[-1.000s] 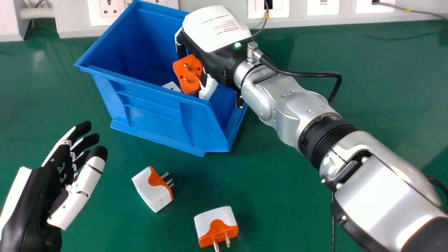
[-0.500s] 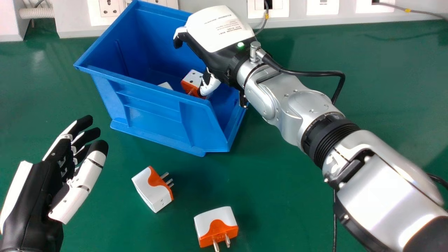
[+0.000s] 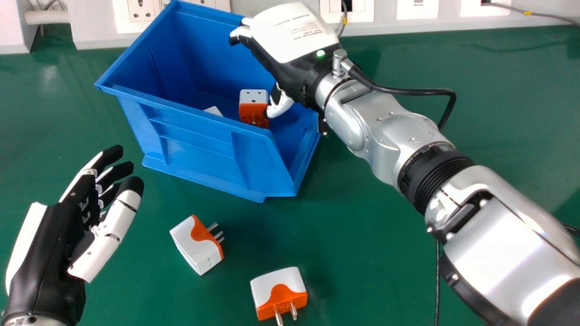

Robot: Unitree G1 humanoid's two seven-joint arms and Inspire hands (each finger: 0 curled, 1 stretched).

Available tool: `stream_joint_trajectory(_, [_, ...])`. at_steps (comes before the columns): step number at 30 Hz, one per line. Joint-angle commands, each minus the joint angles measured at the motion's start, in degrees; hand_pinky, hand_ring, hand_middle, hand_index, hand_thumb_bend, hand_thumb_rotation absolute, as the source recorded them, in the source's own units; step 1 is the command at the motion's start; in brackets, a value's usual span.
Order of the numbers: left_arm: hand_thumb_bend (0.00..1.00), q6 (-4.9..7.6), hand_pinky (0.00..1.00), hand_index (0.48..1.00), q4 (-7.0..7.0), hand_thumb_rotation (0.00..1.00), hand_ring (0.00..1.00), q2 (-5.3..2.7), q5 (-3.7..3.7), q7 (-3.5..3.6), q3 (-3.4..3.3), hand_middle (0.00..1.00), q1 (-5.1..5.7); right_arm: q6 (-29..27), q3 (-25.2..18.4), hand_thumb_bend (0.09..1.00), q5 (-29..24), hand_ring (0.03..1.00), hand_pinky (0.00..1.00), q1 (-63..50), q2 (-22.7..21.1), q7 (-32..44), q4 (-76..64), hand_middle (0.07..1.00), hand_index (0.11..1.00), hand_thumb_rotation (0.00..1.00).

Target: Pick all objects and put in blue box

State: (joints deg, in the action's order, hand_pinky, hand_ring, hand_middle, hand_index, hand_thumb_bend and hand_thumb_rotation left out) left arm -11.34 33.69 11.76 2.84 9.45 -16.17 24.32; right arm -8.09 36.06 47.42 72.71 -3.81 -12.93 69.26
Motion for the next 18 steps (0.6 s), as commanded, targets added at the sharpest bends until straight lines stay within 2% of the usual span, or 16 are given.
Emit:
stream_joint_trajectory(1, [0.37,0.13,0.77,0.895,0.08,0.62,0.85,0.22,-0.44,-0.63,-0.01,0.88,-0.55,-0.20,-1.20,0.421,-1.15,0.888,0.45,0.41,-1.48,-1.00,-2.97,0.901,0.820,0.00])
stream_joint_trajectory(5, [0.37,-0.74,0.77,0.895,0.40,0.62,0.85,0.34,-1.14,-0.77,0.29,0.88,-1.20,-0.21,-2.58,0.421,-1.49,0.879,0.45,-2.14,-4.25,-0.26,-9.50,0.892,0.815,0.00])
stream_joint_trajectory(6, [0.37,-0.86,0.76,0.895,0.32,0.62,0.85,0.41,-1.29,-0.80,0.35,0.88,-1.41,-0.21,-3.03,0.472,-1.58,0.876,0.51,-2.95,-5.10,0.16,-11.53,0.890,0.815,0.00])
stream_joint_trajectory(7, [0.37,-0.92,0.76,0.895,0.26,0.61,0.85,0.46,-1.40,-0.83,0.41,0.88,-1.53,-0.19,-3.46,0.483,-1.70,0.874,0.55,-3.66,-5.84,0.59,-13.32,0.889,0.815,0.00])
stream_joint_trajectory(12, [0.37,-1.70,0.75,0.895,-0.15,0.61,0.84,0.95,-1.85,-0.93,0.47,0.88,-2.63,0.96,-8.47,0.341,-4.33,0.868,0.70,-11.43,-11.39,4.34,-29.52,0.887,0.818,0.00])
stream_joint_trajectory(14, [0.37,-1.95,0.75,0.895,-0.12,0.61,0.84,1.04,-1.93,-0.93,0.48,0.88,-2.90,2.62,-10.44,0.317,-4.69,0.867,0.71,-15.09,-12.80,5.32,-36.15,0.887,0.819,0.00])
stream_joint_trajectory(18, [0.37,-1.46,0.75,0.895,-1.47,0.61,0.84,1.24,-1.93,-0.83,0.34,0.88,-3.48,7.15,-14.31,0.312,-5.00,0.867,0.73,-23.20,-14.75,7.33,-50.24,0.886,0.820,0.00])
